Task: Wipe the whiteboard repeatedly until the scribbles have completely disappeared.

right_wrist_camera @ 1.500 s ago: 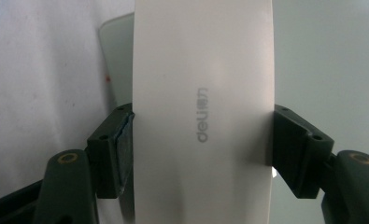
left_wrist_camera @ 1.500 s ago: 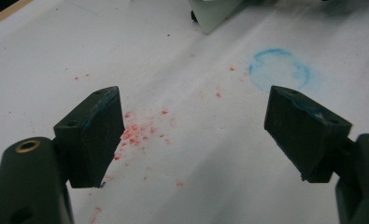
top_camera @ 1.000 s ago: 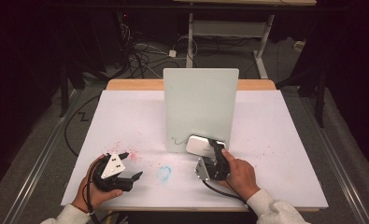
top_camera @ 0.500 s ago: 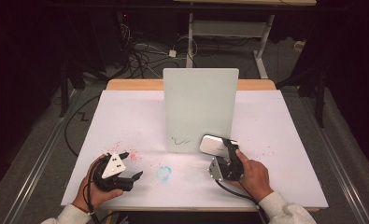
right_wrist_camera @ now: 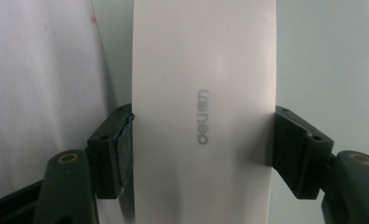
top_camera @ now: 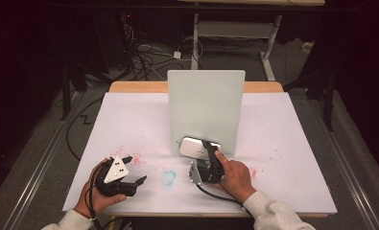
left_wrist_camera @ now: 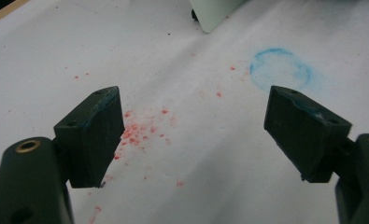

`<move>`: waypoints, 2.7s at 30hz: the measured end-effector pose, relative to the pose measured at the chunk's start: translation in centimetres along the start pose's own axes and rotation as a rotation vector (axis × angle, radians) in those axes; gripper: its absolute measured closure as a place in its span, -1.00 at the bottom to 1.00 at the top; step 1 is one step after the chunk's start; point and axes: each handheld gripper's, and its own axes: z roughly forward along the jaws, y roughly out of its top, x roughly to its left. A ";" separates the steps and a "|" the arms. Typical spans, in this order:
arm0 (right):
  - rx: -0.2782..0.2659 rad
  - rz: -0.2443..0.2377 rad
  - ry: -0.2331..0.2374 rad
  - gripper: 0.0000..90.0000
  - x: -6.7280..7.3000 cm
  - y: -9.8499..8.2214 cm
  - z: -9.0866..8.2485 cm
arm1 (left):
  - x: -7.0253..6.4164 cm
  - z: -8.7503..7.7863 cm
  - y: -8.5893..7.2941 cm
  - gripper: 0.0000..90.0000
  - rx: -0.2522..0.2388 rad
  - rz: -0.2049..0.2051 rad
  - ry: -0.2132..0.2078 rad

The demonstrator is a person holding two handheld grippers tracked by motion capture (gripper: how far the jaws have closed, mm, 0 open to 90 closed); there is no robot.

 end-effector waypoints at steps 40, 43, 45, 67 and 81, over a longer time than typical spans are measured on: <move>0.085 0.021 0.004 -0.31 -1.5 -4.3 -1.3 | 0.0 -0.2 0.0 -0.57 -0.001 0.004 0.004; 0.107 0.027 0.004 -0.30 -1.8 -5.6 -1.7 | 0.0 -0.2 0.0 -0.57 0.000 0.005 0.005; 0.112 0.021 0.007 -0.31 -1.9 -6.3 -1.9 | 0.0 -0.2 0.0 -0.57 0.000 0.005 0.005; 0.000 -0.077 0.038 -0.31 0.6 0.0 0.1 | 0.0 0.0 0.0 -0.57 0.002 0.002 -0.001; -0.028 -0.108 0.036 -0.31 2.1 4.6 1.4 | 0.1 -0.1 0.0 -0.57 0.001 0.002 -0.004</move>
